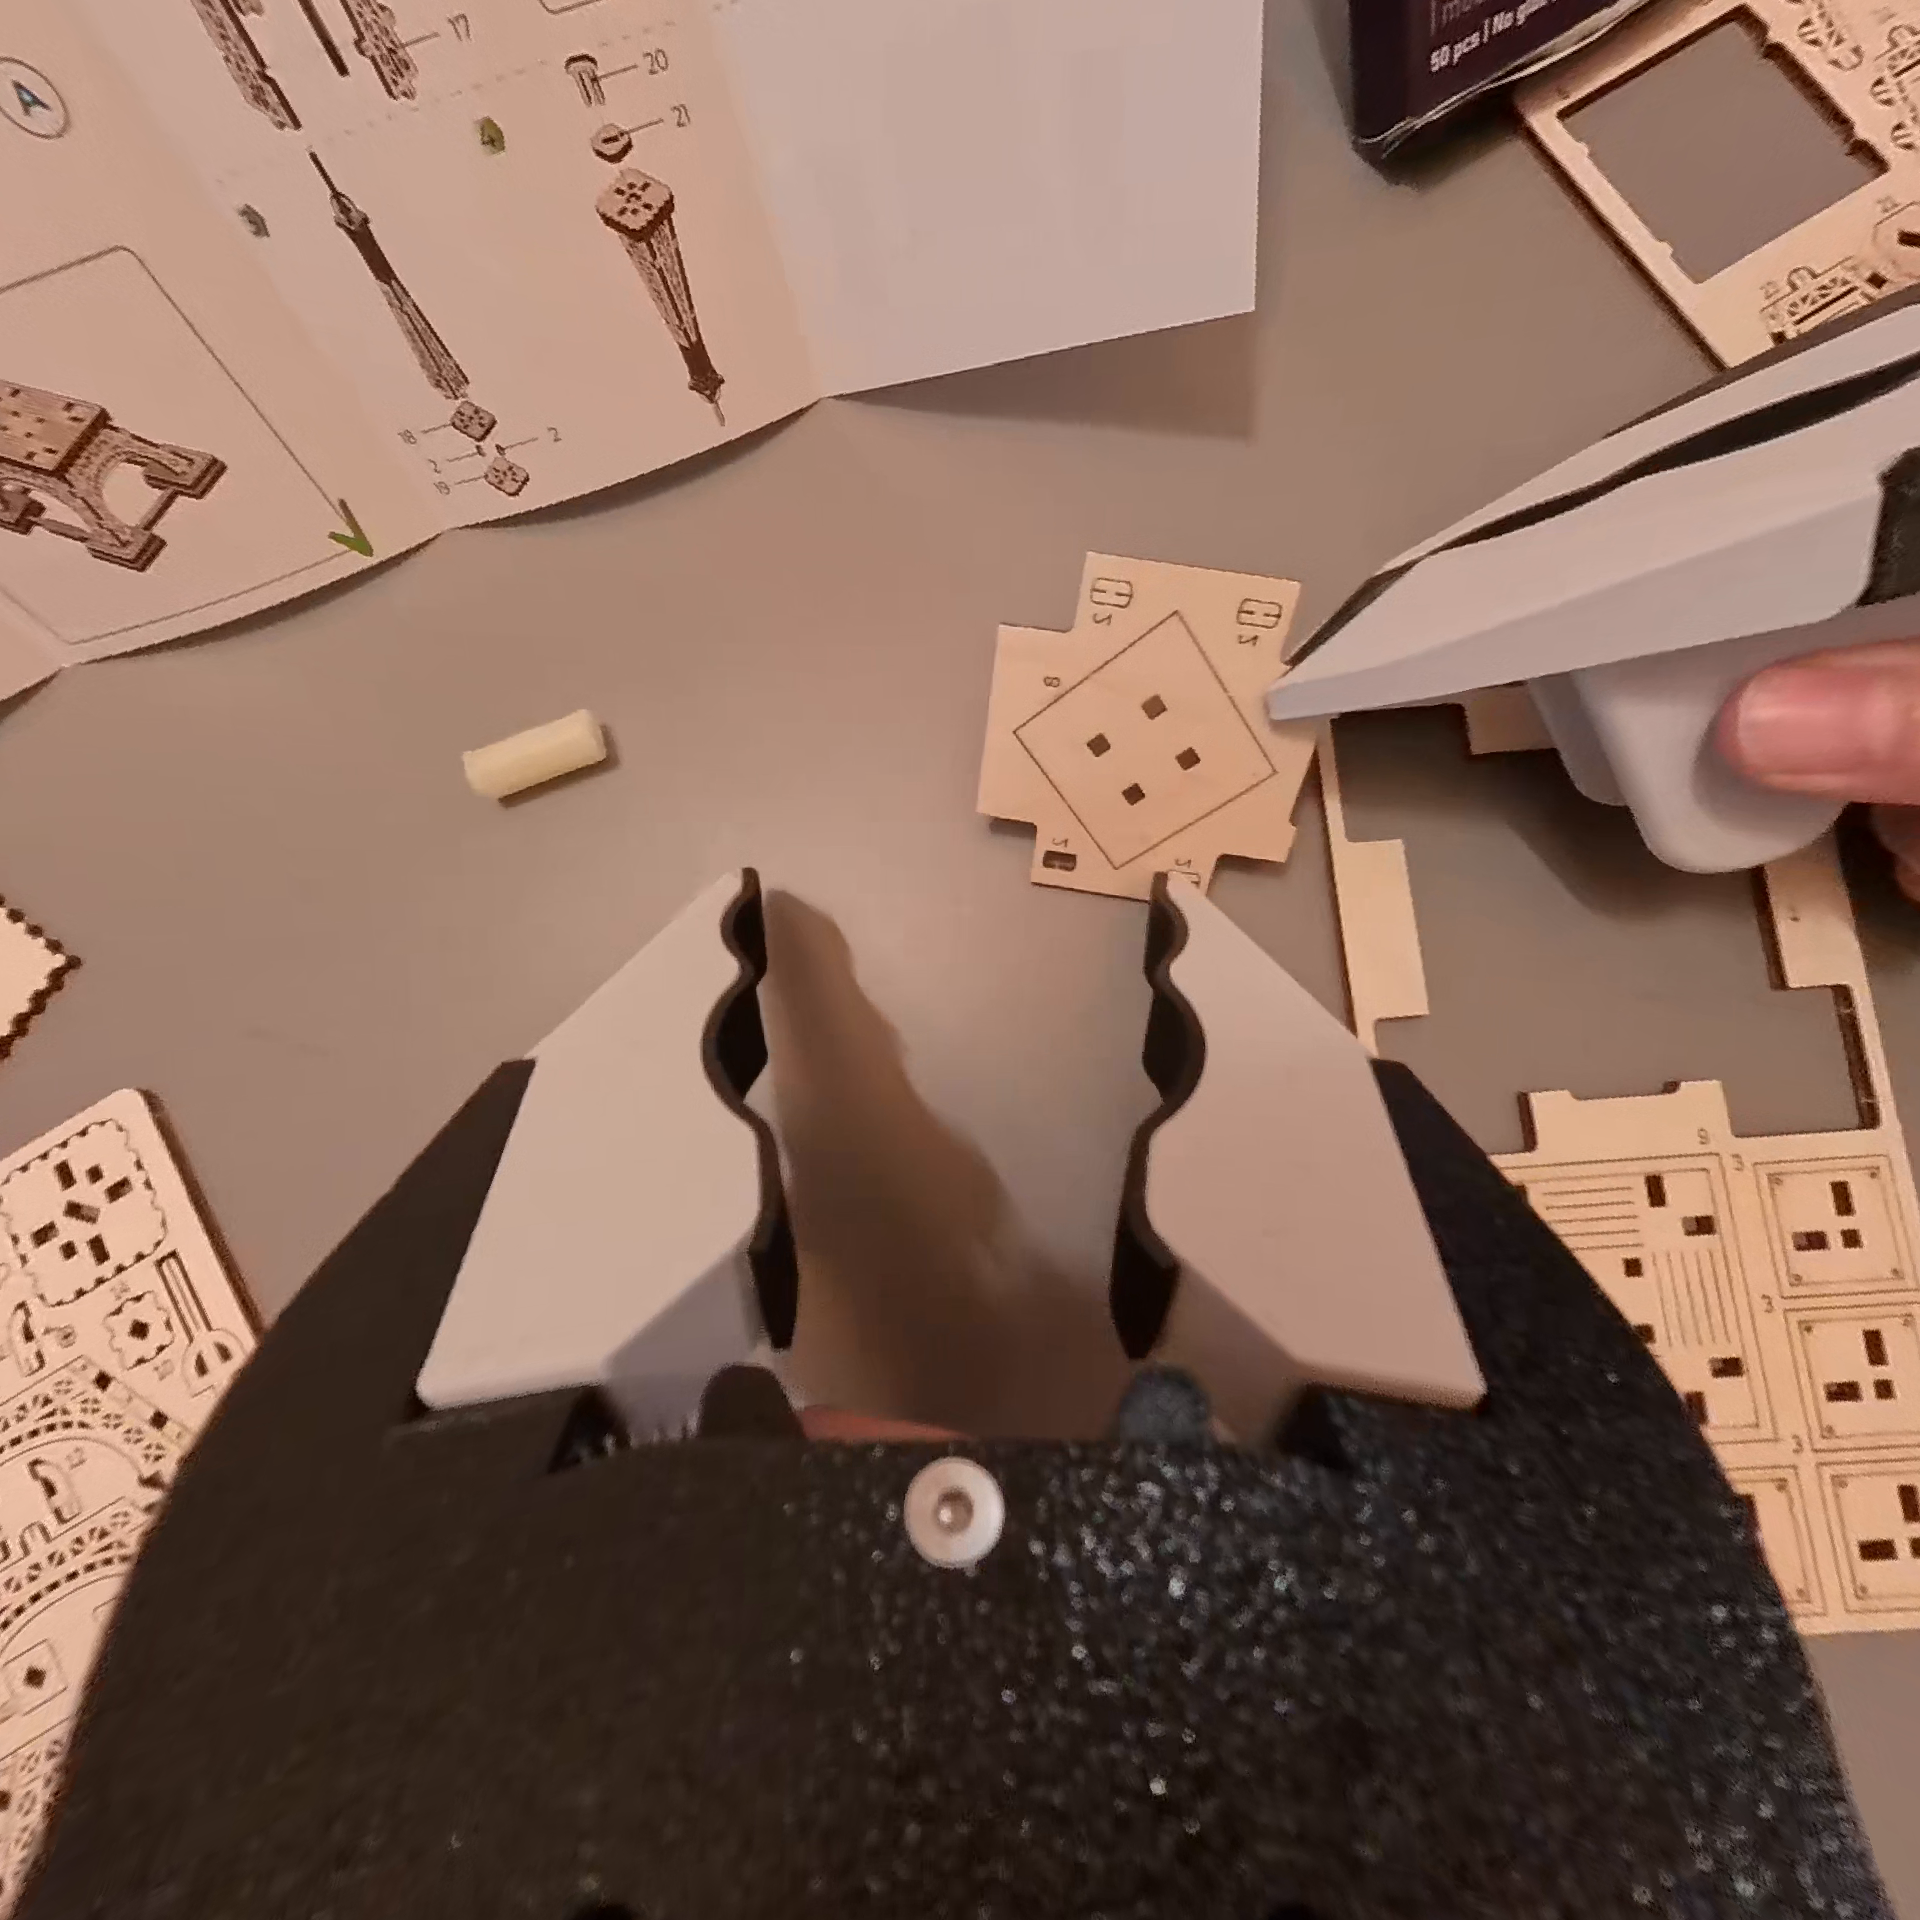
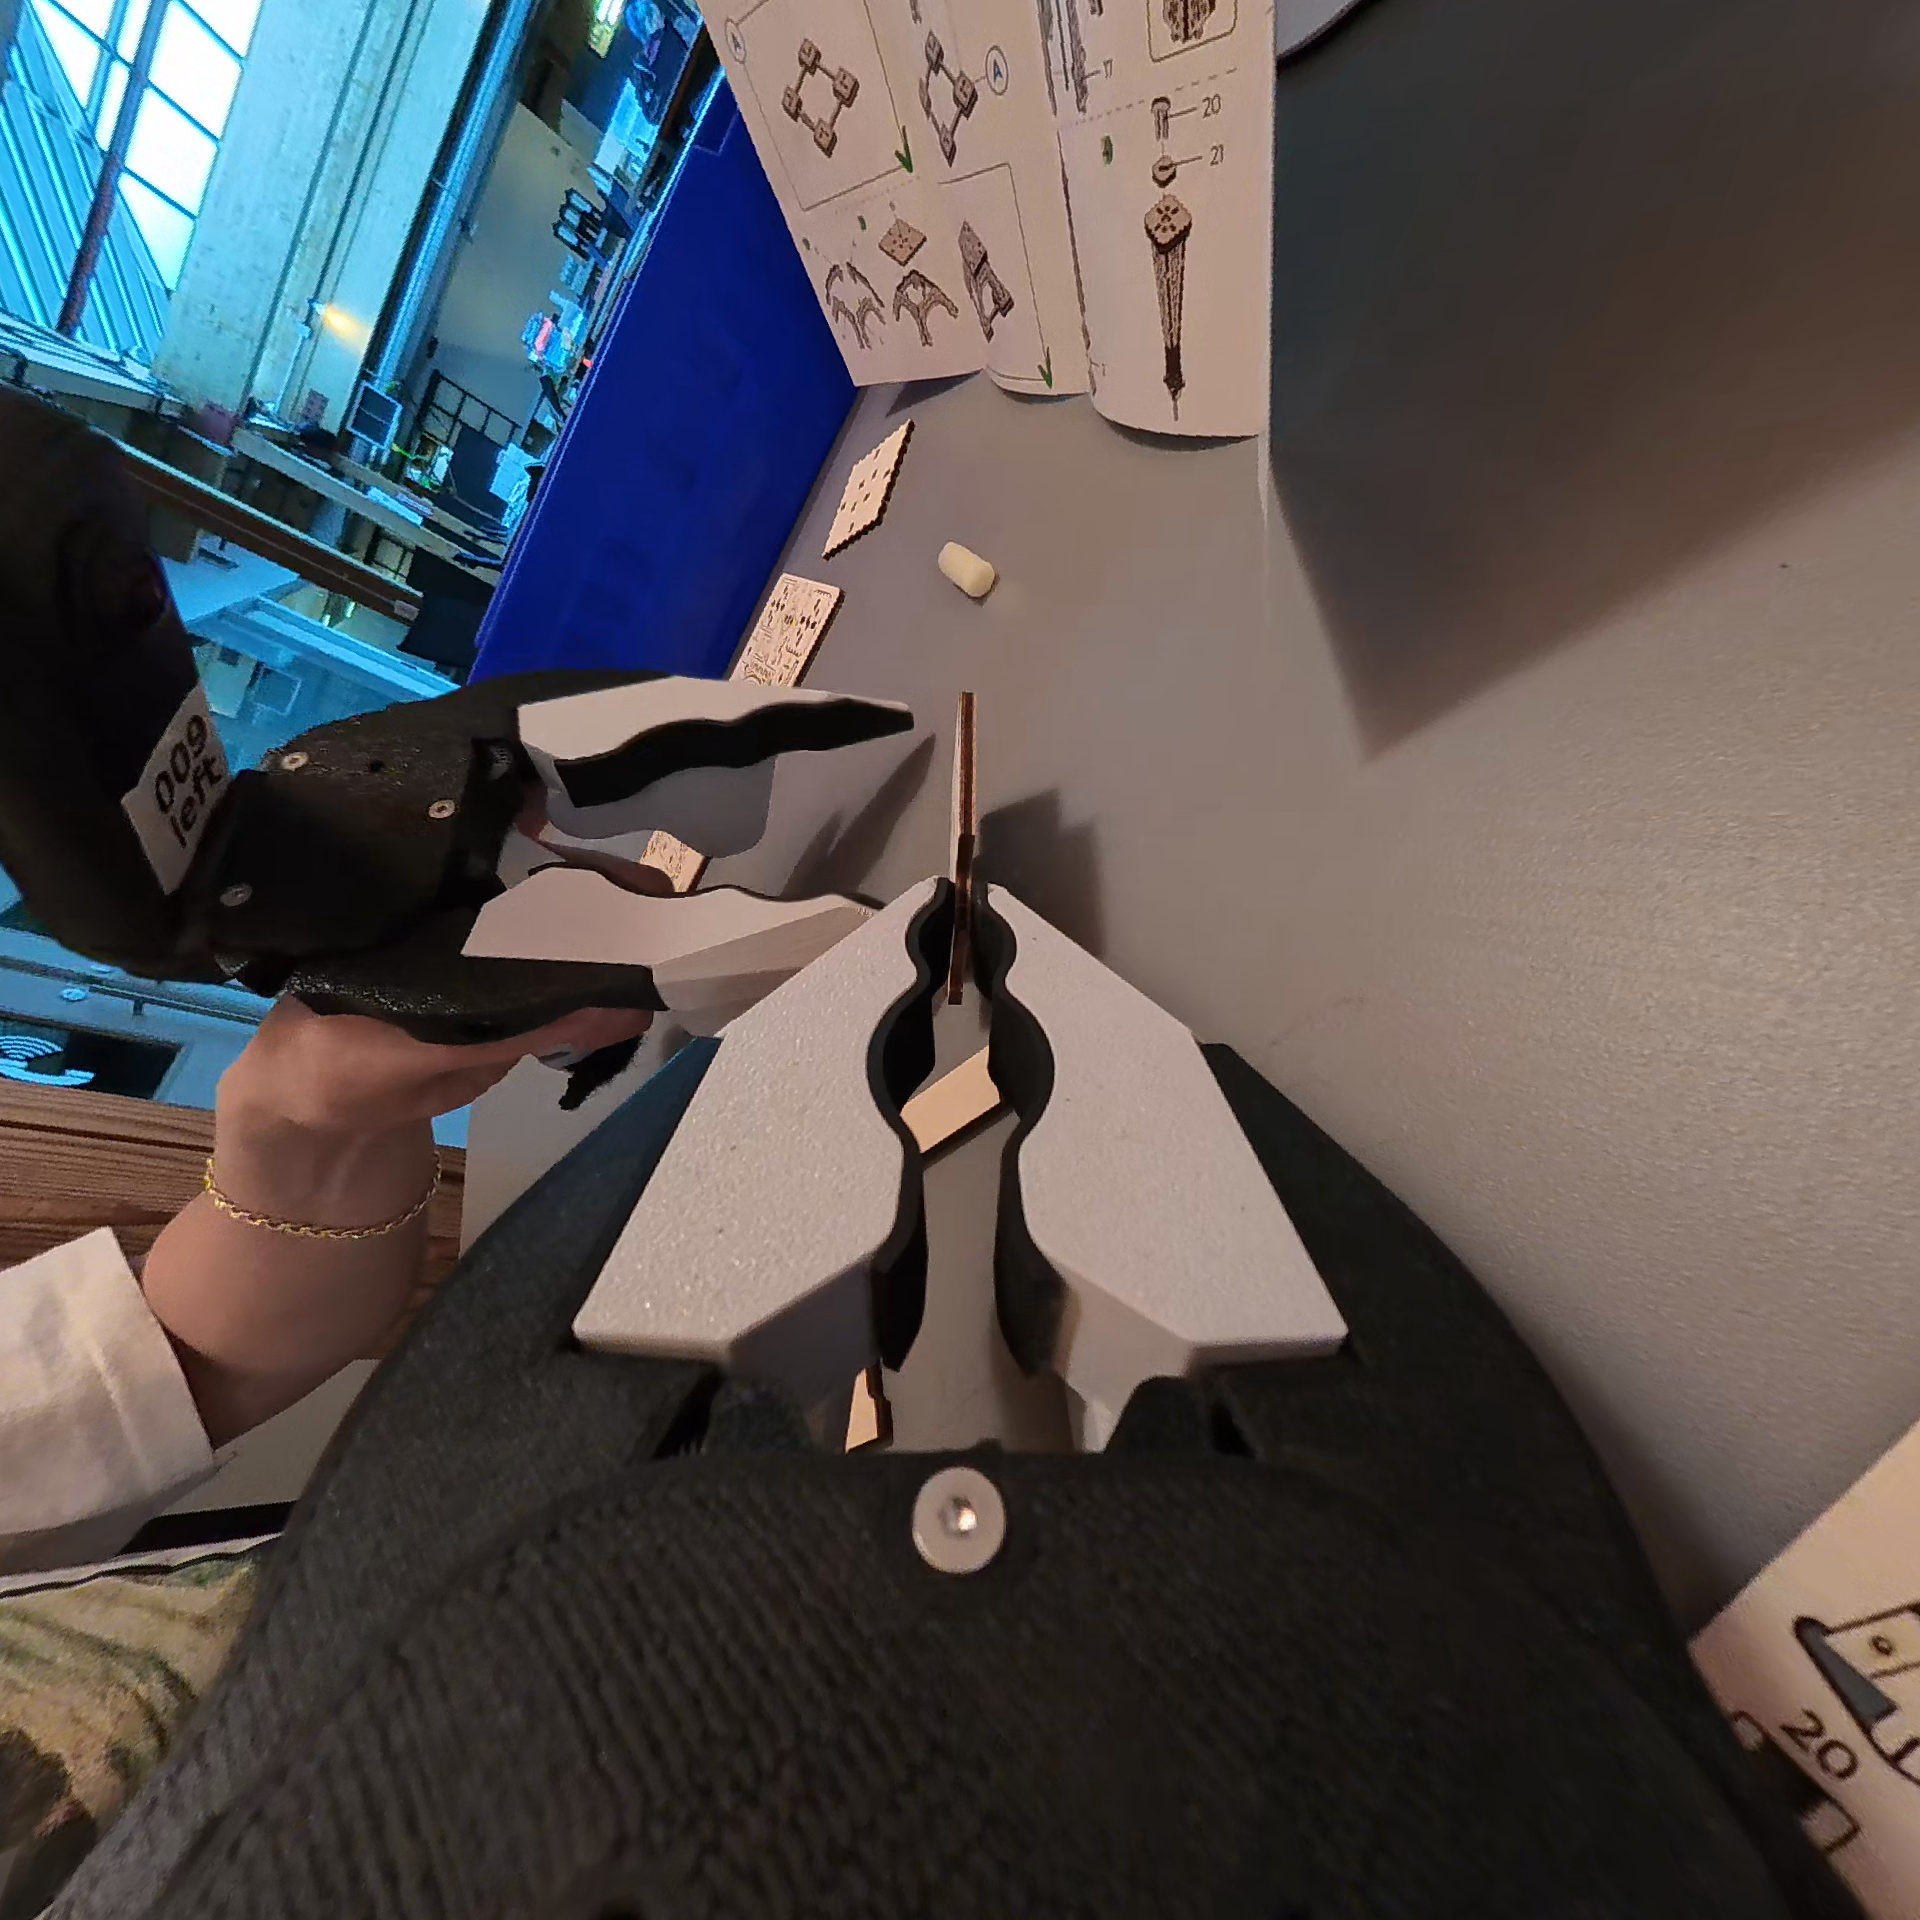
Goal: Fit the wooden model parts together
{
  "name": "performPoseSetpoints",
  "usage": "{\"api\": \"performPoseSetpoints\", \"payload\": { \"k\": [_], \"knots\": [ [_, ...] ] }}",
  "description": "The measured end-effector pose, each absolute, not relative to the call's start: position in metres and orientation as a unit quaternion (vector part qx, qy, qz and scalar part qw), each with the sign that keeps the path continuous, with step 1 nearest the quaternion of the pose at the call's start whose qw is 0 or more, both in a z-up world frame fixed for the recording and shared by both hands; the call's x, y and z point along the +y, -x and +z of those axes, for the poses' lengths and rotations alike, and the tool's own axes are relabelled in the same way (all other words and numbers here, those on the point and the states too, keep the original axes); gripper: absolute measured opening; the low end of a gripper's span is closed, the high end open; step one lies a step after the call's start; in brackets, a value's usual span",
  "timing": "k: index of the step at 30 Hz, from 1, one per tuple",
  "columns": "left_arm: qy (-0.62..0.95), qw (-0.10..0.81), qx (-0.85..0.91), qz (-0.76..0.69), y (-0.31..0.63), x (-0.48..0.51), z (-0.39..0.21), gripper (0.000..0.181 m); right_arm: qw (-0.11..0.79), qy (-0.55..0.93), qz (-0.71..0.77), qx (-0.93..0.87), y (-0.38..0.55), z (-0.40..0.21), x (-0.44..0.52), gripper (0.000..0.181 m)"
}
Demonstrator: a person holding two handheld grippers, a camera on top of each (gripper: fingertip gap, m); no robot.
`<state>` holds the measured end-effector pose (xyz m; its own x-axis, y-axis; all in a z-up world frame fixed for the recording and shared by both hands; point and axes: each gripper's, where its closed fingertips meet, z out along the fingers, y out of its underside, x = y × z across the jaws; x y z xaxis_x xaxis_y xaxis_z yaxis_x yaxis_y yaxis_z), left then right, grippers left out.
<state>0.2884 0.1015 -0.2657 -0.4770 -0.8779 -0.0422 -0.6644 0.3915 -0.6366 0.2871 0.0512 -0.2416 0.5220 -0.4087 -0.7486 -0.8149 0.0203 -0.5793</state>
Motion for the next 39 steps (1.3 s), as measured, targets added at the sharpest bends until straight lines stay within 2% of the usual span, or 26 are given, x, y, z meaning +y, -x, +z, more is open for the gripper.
{"api": "performPoseSetpoints", "payload": {
  "k": [11,16,19,26,29,32,36,39],
  "knots": [
    [0.456,0.193,0.822,-0.281,-0.288,0.099,-0.265,0.067,0.552,0.675,0.184,0.453,-0.287,-0.242,0.051,0.001],
    [0.379,0.227,0.863,-0.245,-0.290,0.094,-0.260,0.063,0.552,0.675,0.183,0.454,-0.287,-0.241,0.051,0.001],
    [0.316,0.237,0.894,-0.213,-0.295,0.091,-0.257,0.068,0.552,0.674,0.182,0.455,-0.288,-0.242,0.051,0.001],
    [0.051,0.301,0.938,-0.161,-0.319,0.077,-0.241,0.105,0.551,0.674,0.180,0.458,-0.288,-0.242,0.050,0.001],
    [-0.062,0.356,0.916,-0.175,-0.325,0.065,-0.229,0.124,0.552,0.673,0.181,0.457,-0.288,-0.242,0.050,0.001],
    [-0.176,0.418,0.869,-0.197,-0.317,0.054,-0.219,0.127,0.552,0.674,0.181,0.457,-0.288,-0.242,0.050,0.001],
    [-0.211,0.460,0.840,-0.197,-0.314,0.050,-0.210,0.131,0.551,0.675,0.183,0.456,-0.288,-0.242,0.051,0.001],
    [-0.223,0.475,0.826,-0.204,-0.314,0.046,-0.205,0.122,0.549,0.676,0.183,0.455,-0.287,-0.243,0.051,0.001]
  ]
}}
